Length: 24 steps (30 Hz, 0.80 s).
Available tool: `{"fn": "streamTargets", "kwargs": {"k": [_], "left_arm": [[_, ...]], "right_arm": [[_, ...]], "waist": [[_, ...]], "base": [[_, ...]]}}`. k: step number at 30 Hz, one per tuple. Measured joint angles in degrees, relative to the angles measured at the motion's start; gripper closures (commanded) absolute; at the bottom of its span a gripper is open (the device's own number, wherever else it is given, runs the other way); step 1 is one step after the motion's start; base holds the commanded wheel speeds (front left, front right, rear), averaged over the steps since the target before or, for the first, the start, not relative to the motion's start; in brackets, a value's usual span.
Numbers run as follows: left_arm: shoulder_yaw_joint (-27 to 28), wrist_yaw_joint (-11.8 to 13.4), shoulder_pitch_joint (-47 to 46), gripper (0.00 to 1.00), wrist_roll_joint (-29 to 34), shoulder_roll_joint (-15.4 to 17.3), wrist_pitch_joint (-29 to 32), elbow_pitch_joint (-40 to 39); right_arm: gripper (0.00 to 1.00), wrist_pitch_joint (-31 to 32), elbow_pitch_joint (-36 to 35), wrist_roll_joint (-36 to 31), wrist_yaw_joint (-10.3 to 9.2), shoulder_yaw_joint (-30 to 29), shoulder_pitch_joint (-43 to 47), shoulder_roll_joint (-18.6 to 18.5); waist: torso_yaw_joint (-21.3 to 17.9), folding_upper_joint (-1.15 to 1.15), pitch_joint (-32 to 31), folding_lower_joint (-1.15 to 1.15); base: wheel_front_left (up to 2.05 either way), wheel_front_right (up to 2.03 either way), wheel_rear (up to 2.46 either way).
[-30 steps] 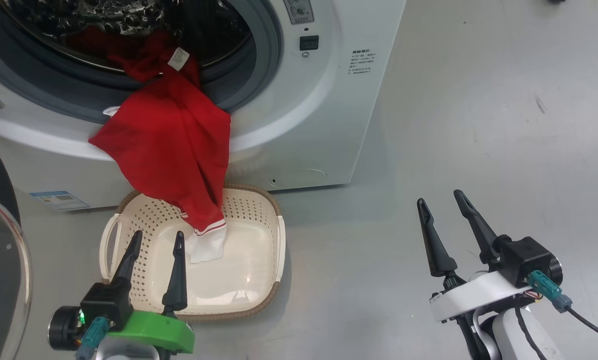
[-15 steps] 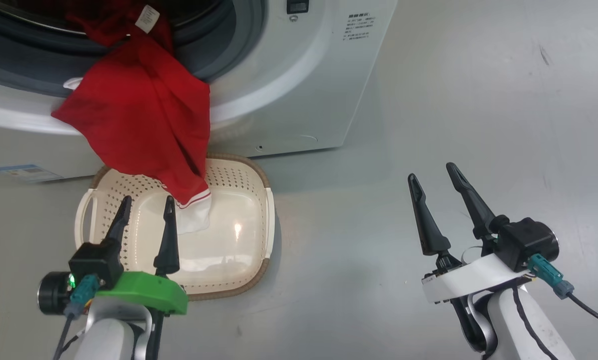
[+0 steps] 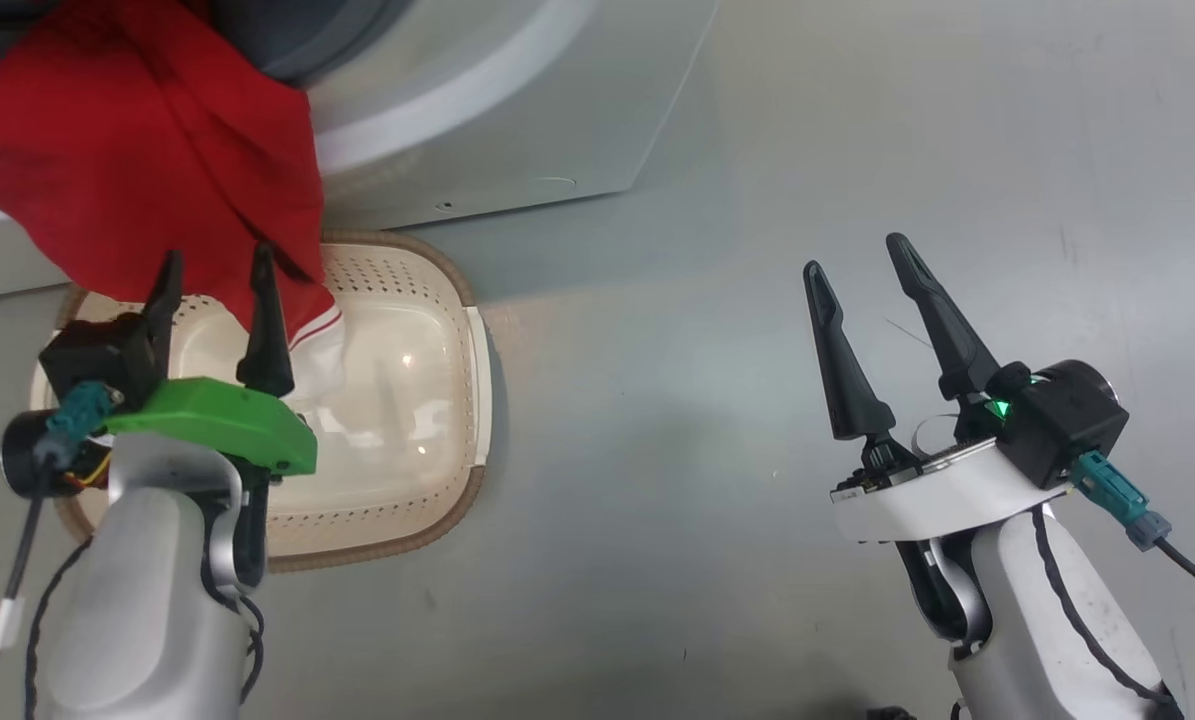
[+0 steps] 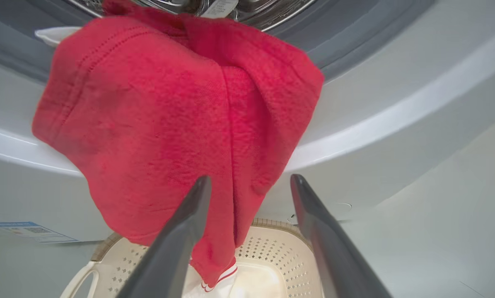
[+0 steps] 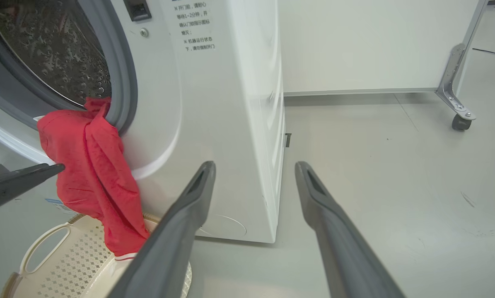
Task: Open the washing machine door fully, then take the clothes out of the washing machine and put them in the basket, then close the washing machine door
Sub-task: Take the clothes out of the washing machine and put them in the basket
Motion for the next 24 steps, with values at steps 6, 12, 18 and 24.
{"fn": "streamTargets", "kwargs": {"k": [6,12,18,24], "left_arm": [[1.9,0.0,-5.4,0.0,-1.5,1.5,1.9,4.6],[2.3,0.0,-9.7,0.0,-1.9,2.1,3.4,9.6],[3.8,0.1,-12.3,0.0,-2.2,3.5,3.6,12.8],[4.1,0.0,-14.9,0.58,-2.5,3.7,3.6,15.4]], "right_arm": [[0.0,0.0,-0.7,1.3,-0.53,0.4,-2.2,0.0],[0.0,0.0,-0.7,1.7,-0.97,0.5,-2.4,0.0],[0.0,0.0,-0.7,2.1,-0.98,1.3,-3.3,0.0],[0.0,0.0,-0.5,2.3,-1.25,1.8,-3.4,0.0]], "waist": [[-2.0,0.0,3.4,0.0],[-3.4,0.0,5.4,0.0],[-3.9,0.0,6.0,0.0],[-4.2,0.0,6.0,0.0]], "base": [[0.0,0.0,0.0],[0.0,0.0,0.0],[0.0,0.0,0.0],[0.0,0.0,0.0]]}}
